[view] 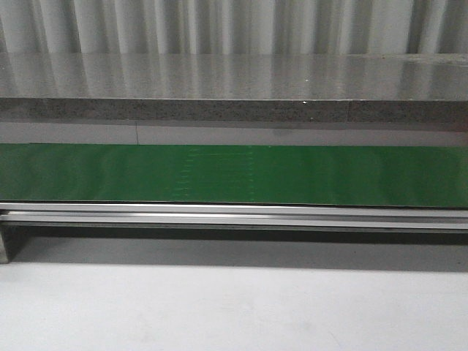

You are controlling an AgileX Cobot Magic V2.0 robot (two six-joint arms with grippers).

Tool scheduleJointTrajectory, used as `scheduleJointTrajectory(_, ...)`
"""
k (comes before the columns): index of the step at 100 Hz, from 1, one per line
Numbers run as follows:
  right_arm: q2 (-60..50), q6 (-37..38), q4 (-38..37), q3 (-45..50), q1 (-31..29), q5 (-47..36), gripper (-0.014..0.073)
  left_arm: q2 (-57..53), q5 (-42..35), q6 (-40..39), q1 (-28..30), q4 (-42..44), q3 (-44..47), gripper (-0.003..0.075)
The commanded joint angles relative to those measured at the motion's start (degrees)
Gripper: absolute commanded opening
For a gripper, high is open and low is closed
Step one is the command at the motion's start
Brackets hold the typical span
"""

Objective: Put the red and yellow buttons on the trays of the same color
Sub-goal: 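Reach the left gripper down and grasp a yellow push button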

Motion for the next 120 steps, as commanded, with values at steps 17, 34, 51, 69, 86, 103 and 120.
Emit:
scheduleJointTrajectory(17, -0.9, -0.2, -0.3, -1.2, 0.0, -4.1, -0.0067, -0.5, 5.4, -0.2, -0.5, -0.1, -4.7, -0.002)
scheduleJointTrajectory(34, -0.9, -0.2, -0.3, -1.2, 0.0, -4.1, -0.0067, 5.1, 14.3, -0.2, -0.5, -2.0, -17.3, -0.002)
scheduleJointTrajectory(51, -0.9, -0.2, -0.3, -1.2, 0.0, -4.1, -0.0067, 14.4, 29.3, -0.2, -0.5, -0.6, -27.5, -0.002)
scheduleJointTrajectory(69, -0.9, -0.2, -0.3, -1.2, 0.0, -4.1, -0.0067, 22.3, 28.9, -1.4, -0.4, -0.6, -32.5, -0.002)
scheduleJointTrajectory(86, -0.9, -0.2, -0.3, -1.2, 0.0, -4.1, -0.0067, 30.9, 29.5, -6.0, -0.2, 1.1, -36.9, 0.0103)
scheduleJointTrajectory(103, -0.9, -0.2, -0.3, -1.2, 0.0, -4.1, -0.0067, 38.7, 29.1, -7.0, -0.2, 1.1, -39.4, 0.0447)
scheduleJointTrajectory(120, -0.9, -0.2, -0.3, -1.2, 0.0, -4.1, -0.0067, 44.8, 29.3, -11.4, 2.2, 3.5, -42.0, 0.0513)
